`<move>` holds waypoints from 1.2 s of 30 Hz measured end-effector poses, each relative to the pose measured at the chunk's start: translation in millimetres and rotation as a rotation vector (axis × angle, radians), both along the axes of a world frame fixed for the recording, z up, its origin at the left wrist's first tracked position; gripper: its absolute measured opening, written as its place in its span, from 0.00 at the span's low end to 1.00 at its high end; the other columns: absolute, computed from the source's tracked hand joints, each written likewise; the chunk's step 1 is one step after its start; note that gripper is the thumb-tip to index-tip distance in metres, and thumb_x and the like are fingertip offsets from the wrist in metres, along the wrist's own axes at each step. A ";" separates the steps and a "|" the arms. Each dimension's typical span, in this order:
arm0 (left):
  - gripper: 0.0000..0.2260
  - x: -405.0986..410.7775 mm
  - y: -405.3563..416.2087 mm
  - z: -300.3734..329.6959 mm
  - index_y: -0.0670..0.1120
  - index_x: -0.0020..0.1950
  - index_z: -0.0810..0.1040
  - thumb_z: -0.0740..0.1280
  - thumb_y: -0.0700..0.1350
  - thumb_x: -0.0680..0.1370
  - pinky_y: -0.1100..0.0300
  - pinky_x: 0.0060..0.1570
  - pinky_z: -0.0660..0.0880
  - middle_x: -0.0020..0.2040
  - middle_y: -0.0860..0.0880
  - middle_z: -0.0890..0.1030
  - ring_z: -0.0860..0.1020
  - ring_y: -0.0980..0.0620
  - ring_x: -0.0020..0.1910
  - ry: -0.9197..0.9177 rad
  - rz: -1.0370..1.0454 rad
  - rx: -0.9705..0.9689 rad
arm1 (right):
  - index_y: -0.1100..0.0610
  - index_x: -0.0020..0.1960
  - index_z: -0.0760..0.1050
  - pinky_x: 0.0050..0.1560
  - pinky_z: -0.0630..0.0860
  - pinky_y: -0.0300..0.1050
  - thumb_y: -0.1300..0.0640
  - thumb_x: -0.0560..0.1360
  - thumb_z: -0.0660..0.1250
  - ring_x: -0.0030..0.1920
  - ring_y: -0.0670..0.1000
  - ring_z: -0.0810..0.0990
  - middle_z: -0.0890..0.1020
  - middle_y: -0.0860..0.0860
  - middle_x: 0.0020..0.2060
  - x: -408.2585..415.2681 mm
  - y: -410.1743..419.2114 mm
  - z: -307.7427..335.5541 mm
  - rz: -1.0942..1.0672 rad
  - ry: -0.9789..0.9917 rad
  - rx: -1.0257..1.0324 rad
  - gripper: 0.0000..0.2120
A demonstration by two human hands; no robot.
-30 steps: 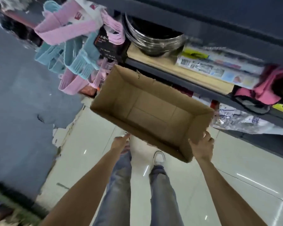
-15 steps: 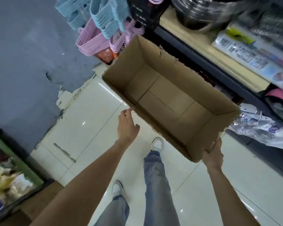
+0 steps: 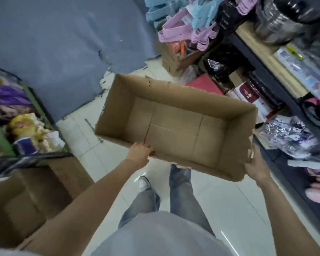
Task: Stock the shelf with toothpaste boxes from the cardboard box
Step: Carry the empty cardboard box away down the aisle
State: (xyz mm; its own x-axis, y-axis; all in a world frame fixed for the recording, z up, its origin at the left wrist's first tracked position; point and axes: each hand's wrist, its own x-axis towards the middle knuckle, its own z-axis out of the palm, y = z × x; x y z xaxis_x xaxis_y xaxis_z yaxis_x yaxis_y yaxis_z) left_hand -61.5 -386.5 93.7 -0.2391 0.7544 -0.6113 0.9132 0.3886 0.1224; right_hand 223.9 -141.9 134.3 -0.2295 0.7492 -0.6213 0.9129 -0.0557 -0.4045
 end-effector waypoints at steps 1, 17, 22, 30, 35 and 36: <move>0.17 6.7 -31.3 6.0 0.51 0.67 0.71 0.63 0.45 0.77 0.55 0.64 0.62 0.63 0.51 0.75 0.71 0.48 0.63 -0.012 0.050 0.026 | 0.45 0.73 0.55 0.55 0.72 0.53 0.66 0.72 0.65 0.56 0.60 0.75 0.75 0.52 0.55 -0.6 -12.2 6.7 0.027 0.017 -0.003 0.35; 0.23 132.5 -350.8 92.6 0.60 0.42 0.83 0.80 0.37 0.54 0.68 0.28 0.71 0.35 0.60 0.80 0.78 0.57 0.32 0.287 0.763 0.315 | 0.48 0.73 0.56 0.60 0.72 0.59 0.66 0.76 0.63 0.61 0.64 0.74 0.74 0.57 0.63 -147.3 -199.7 11.7 0.769 0.141 -0.079 0.31; 0.12 155.6 -432.3 107.0 0.54 0.39 0.82 0.79 0.41 0.62 0.50 0.63 0.61 0.41 0.54 0.82 0.79 0.50 0.45 0.660 1.139 0.366 | 0.45 0.73 0.56 0.61 0.72 0.55 0.64 0.76 0.64 0.61 0.60 0.73 0.73 0.55 0.64 -184.8 -289.6 14.5 0.874 0.221 -0.206 0.31; 0.20 134.8 -522.0 137.2 0.48 0.67 0.69 0.68 0.42 0.76 0.52 0.70 0.62 0.72 0.45 0.61 0.63 0.48 0.71 0.648 2.412 1.251 | 0.47 0.71 0.58 0.57 0.74 0.54 0.64 0.75 0.63 0.55 0.59 0.76 0.76 0.54 0.55 -238.4 -446.2 20.1 0.895 0.295 -0.289 0.29; 0.36 80.5 -584.9 126.1 0.48 0.76 0.53 0.71 0.48 0.75 0.55 0.50 0.78 0.61 0.44 0.76 0.79 0.52 0.45 -0.321 2.671 1.582 | 0.45 0.72 0.57 0.59 0.75 0.59 0.63 0.75 0.63 0.56 0.59 0.77 0.77 0.53 0.58 -287.9 -547.9 18.6 0.898 0.304 -0.330 0.30; 0.36 69.7 -596.3 121.4 0.47 0.76 0.54 0.71 0.46 0.75 0.58 0.44 0.79 0.58 0.43 0.77 0.79 0.52 0.42 -0.352 2.661 1.552 | 0.45 0.72 0.57 0.59 0.75 0.58 0.63 0.75 0.63 0.56 0.58 0.76 0.76 0.53 0.58 -298.3 -566.0 17.7 0.898 0.301 -0.339 0.31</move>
